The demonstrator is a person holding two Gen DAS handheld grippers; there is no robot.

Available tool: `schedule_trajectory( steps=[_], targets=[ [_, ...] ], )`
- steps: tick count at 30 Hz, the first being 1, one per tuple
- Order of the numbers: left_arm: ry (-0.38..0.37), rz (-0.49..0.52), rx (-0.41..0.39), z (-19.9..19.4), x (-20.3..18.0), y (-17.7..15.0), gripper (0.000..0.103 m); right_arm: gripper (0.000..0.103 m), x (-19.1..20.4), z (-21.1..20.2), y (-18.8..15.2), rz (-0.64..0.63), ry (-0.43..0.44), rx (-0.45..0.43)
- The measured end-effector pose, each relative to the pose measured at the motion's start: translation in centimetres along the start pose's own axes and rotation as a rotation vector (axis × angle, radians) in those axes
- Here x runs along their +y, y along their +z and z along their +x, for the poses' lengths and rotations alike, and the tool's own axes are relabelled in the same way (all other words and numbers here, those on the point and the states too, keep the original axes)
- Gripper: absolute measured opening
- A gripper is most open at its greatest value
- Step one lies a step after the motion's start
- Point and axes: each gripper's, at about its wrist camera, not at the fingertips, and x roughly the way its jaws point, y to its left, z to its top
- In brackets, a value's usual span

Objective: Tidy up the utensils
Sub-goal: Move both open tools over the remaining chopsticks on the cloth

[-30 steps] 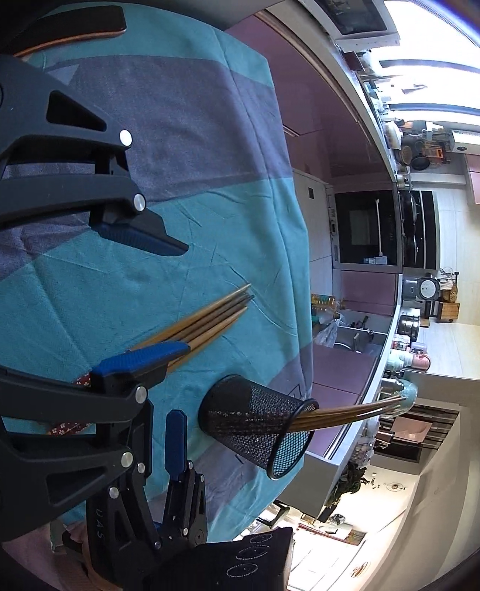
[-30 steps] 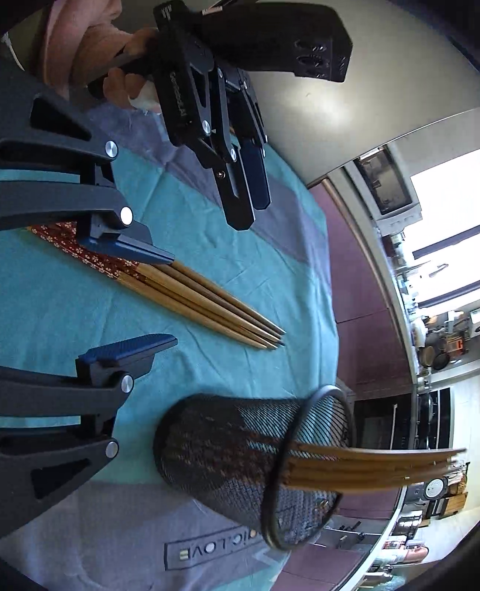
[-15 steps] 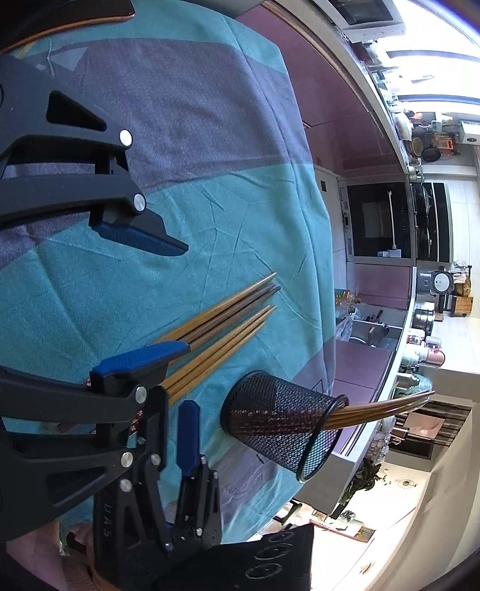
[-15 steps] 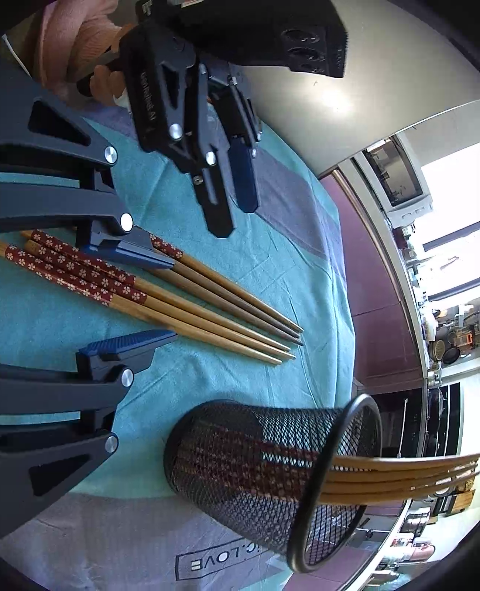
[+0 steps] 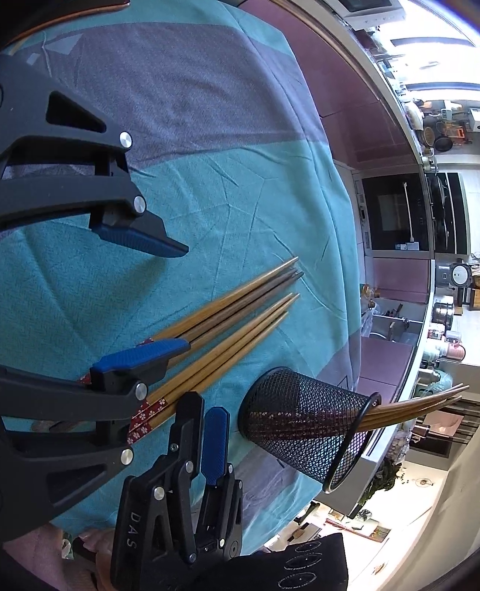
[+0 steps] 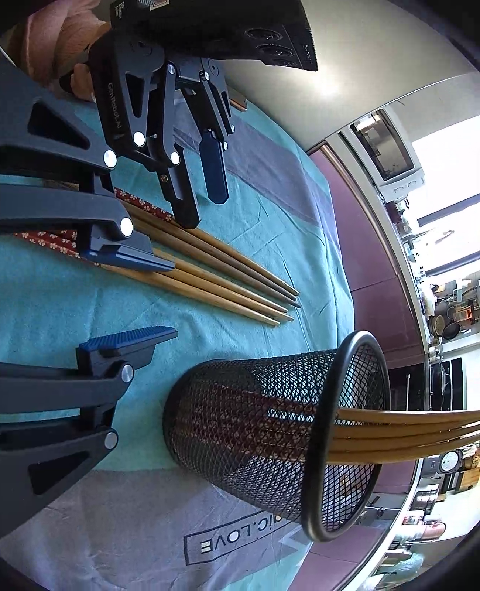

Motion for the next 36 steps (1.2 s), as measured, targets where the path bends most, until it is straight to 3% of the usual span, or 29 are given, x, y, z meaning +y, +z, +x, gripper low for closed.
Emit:
schedule_trajectory(
  steps=[12,20,36],
  targets=[
    [0.045,0.031,0.015,-0.1,-0.5,-0.1,0.043,0.026,0.2,0.0,-0.1,-0.021,-0.054,0.0],
    [0.008,0.023,-0.001,-0.2,-0.6,0.4,0.043,0.026,0.2,0.2,0.0,-0.02,-0.058,0.0],
    [0.016,0.001,0.046,1.6,0.4,1.1,0.034,0.026,0.3,0.6,0.3,-0.034,-0.082,-0.004]
  ],
)
